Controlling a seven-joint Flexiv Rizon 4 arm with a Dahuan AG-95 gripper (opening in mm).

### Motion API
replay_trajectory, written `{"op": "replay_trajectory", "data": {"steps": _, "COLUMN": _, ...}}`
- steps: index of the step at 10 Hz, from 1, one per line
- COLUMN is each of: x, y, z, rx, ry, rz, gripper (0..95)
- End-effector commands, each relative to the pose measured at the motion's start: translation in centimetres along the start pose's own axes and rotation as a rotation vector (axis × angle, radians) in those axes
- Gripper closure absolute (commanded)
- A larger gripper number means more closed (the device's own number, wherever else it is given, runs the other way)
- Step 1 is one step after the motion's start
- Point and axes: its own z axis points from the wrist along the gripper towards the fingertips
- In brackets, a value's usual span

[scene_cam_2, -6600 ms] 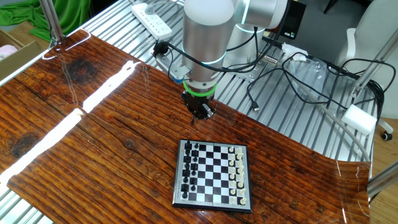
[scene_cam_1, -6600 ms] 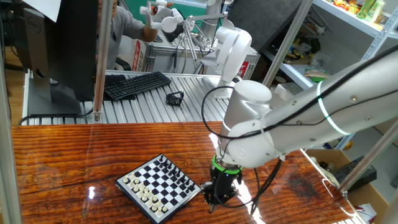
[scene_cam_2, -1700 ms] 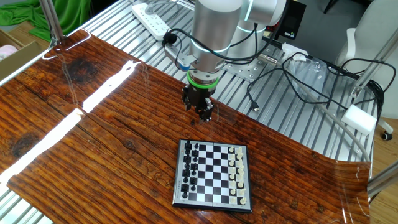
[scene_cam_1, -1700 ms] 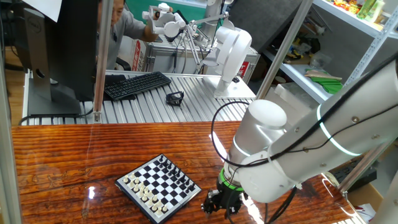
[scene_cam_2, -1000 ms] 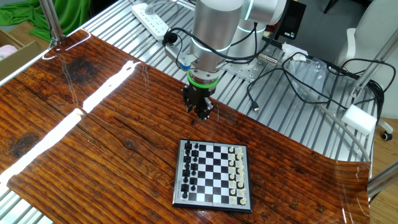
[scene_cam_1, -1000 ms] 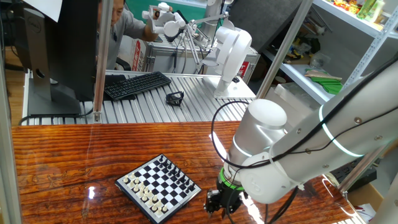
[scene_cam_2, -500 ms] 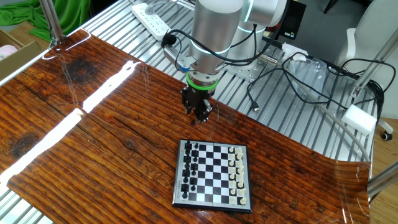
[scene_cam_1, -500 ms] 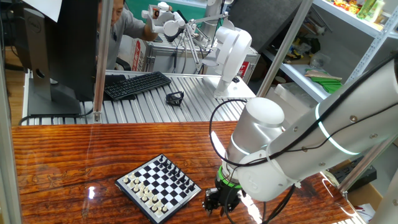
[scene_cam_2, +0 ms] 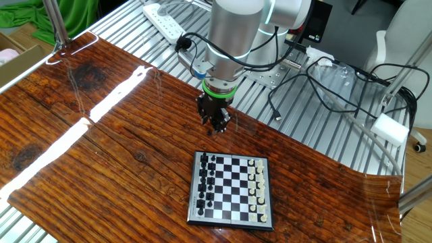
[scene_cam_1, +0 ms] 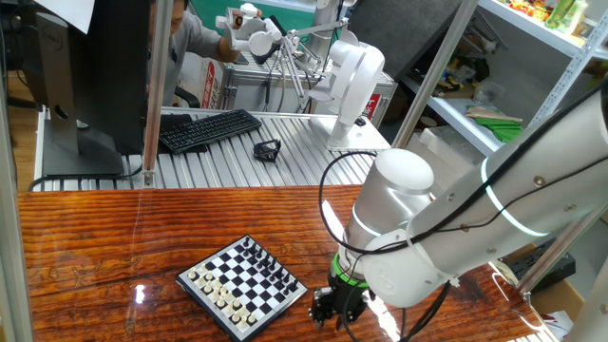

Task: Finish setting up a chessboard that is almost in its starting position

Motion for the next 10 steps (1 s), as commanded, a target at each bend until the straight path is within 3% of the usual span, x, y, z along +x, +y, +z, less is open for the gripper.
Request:
{"op": "replay_trajectory", "data": {"steps": 1, "x": -0.25, "y": 0.26, "z": 0.37, "rx": -0.003, "ry": -0.007, "rz": 0.0, "gripper": 57.0}}
{"op": "replay_trajectory", "data": {"steps": 10, "x": -0.54, "y": 0.47, "z": -0.03, "rx": 0.001, "ry": -0.002, "rz": 0.009, "gripper": 57.0}}
